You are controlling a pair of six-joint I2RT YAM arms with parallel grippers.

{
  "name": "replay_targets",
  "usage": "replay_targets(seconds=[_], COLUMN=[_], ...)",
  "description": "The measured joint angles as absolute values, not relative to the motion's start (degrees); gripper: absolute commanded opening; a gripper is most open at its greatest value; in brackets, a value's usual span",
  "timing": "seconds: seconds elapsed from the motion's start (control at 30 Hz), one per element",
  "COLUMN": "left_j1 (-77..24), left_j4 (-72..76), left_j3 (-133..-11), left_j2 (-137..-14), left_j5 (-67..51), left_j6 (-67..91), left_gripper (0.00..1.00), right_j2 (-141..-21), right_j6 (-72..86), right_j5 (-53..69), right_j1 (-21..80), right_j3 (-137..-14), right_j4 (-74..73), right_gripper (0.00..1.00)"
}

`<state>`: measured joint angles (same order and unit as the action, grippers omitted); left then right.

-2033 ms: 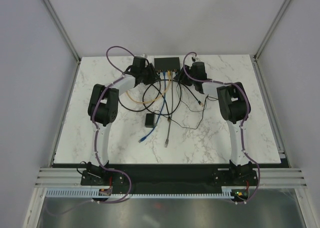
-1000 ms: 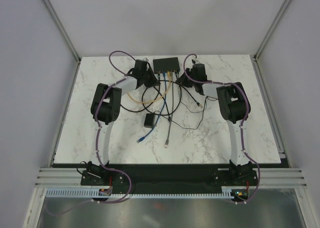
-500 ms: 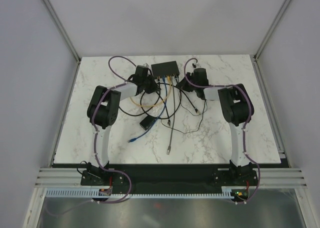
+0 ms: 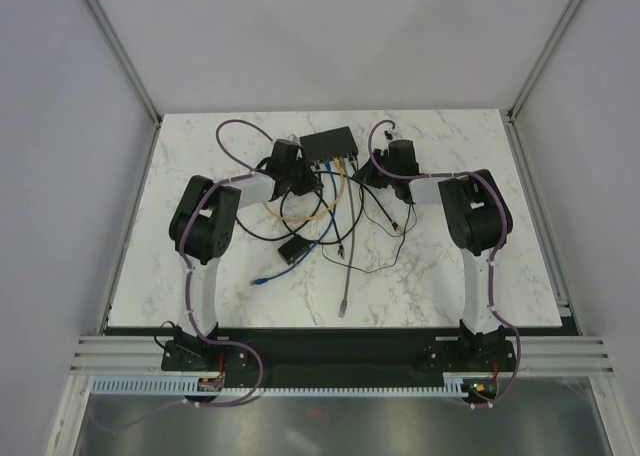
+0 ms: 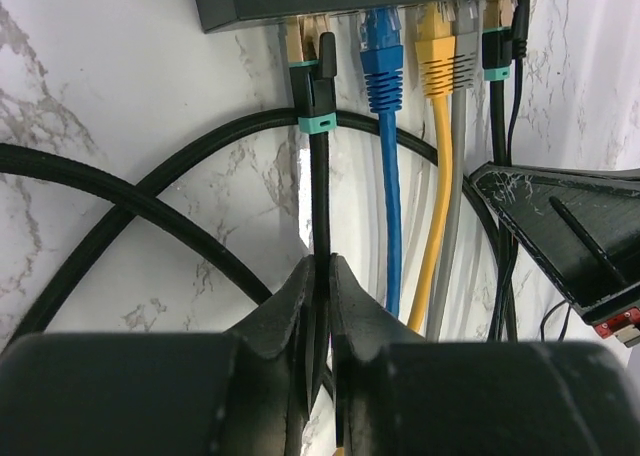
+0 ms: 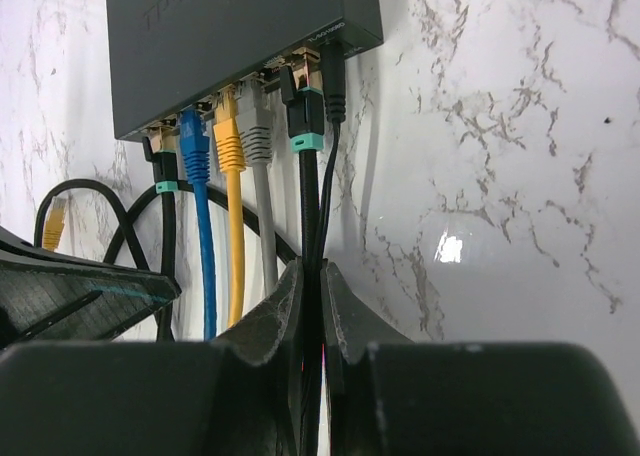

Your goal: Pull the plug from the switch port

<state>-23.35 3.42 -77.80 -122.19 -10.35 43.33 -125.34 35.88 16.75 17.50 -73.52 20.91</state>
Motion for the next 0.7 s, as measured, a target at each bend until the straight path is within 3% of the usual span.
replay_targets(seconds=[0.13,0.17,0.27,0.5,0.7], left_j1=[-23.5,-23.5,-23.7,-23.7,-23.5], left_j4=[2.9,3.0,3.0,1.7,-1.1], left_j3=[-77.6,-77.6,-77.2,-75.9,-80.3], left_j2=[-121.9,-121.7,-120.6,-117.7,-116.6], left_j5=[-9.9,-9.8,-8.7,-5.8,-6.7], left_j6=[43.7,43.8,44.0,43.1,39.7], left_gripper=[0.37,0.48,0.60,0.62,0.49], right_j2=[-124.6,-124.3,-123.7,-121.9,-120.2], right_j6=[35.7,35.7,35.6,33.2,30.5], right_j5=[17.2,17.3,17.9,17.8,15.8], right_j1=[17.5,17.5,17.5,17.5,17.0], right_j3=[-72.6,-72.2,-71.6,-71.3,-71.6], right_j4=[20.9,20.9,20.8,18.7,15.7], right_gripper=[0.15,0.16,0.25,0.55,0.60])
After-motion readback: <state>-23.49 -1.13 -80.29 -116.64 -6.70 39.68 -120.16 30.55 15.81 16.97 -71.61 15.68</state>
